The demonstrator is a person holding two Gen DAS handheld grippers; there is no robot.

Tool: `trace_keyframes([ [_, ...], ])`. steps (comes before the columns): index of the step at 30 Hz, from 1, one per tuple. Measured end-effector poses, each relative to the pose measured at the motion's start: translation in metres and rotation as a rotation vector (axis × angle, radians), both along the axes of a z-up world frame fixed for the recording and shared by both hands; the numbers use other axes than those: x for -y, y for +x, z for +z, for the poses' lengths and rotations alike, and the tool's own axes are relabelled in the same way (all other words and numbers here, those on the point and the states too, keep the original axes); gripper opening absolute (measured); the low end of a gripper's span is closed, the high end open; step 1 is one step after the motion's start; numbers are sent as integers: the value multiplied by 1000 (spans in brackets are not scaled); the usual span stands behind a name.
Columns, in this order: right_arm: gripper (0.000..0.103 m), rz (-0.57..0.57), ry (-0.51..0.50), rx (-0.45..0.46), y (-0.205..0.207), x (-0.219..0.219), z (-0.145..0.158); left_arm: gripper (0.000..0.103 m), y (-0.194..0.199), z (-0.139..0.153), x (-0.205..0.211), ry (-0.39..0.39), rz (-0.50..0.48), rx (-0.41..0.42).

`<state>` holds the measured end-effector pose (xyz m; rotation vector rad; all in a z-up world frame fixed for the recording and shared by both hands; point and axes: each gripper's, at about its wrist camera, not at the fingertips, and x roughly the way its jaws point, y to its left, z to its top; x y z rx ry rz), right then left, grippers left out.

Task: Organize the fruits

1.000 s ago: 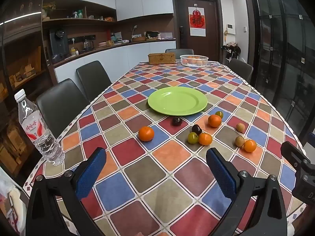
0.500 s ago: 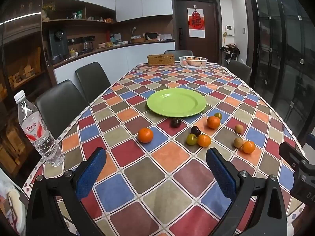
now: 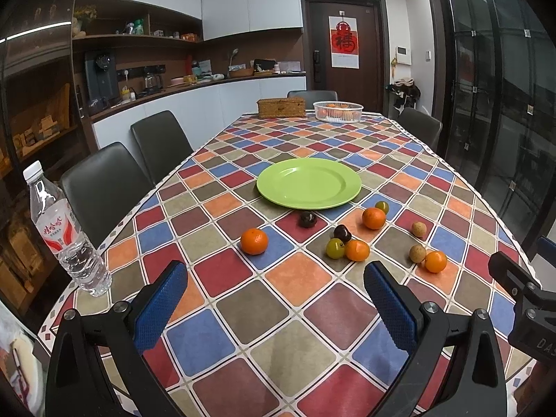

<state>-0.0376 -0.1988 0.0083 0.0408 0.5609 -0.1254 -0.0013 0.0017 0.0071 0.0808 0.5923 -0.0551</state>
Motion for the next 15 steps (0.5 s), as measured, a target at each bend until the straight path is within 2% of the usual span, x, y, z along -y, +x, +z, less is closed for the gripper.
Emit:
trace_keyframes([
  [15, 103, 0, 0, 1, 0, 0, 0, 103, 0, 0, 0, -1, 1, 1],
])
